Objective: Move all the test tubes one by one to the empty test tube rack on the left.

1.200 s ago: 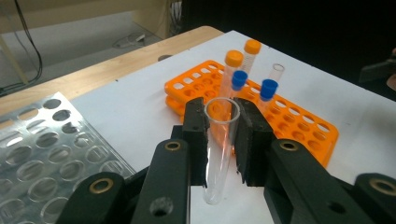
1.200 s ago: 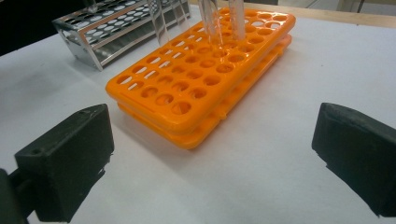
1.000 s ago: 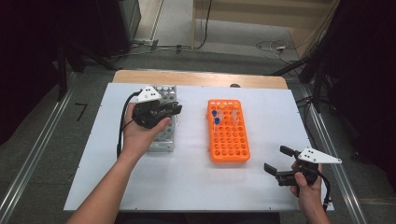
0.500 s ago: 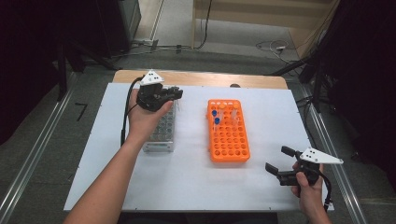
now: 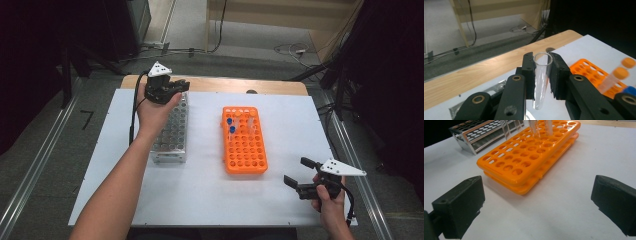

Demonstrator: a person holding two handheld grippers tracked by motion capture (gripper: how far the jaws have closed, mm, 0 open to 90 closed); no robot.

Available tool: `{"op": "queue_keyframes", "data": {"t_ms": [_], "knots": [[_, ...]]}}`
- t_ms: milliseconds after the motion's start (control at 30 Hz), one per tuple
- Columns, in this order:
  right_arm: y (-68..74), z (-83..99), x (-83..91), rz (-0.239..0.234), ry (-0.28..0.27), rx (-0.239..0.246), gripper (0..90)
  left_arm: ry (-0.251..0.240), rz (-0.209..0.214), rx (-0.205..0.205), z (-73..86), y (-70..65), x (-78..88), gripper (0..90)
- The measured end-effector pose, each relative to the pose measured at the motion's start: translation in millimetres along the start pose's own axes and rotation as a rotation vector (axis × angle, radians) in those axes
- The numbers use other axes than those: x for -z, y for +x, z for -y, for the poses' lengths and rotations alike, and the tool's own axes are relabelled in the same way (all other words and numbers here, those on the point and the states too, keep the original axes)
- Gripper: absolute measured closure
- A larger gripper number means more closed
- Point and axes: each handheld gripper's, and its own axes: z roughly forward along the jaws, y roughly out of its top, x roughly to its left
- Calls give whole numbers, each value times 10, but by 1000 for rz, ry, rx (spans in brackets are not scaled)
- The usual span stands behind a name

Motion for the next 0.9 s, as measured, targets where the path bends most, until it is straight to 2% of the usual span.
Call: {"op": "queue_keyframes", "data": {"t_ms": [67, 267, 400, 567, 700, 900], "knots": [[-5, 5, -6, 1, 3, -3, 0, -10, -10, 22, -14, 65, -48, 762], [0, 12, -9, 1, 5, 1, 0, -13, -63, 40, -40, 214, -187, 762], [-11, 22, -1, 3, 6, -7, 0, 0, -96, 39, -21, 261, -311, 762], [-30, 34, 6, 4, 4, -14, 0, -15, -127, 57, -18, 317, -407, 762], [-38, 40, 9, 3, 1, -17, 0, 18, -143, 47, 16, 333, -481, 762], [-55, 49, 13, 2, 5, -22, 0, 59, -143, 56, 86, 356, -581, 762]]}}
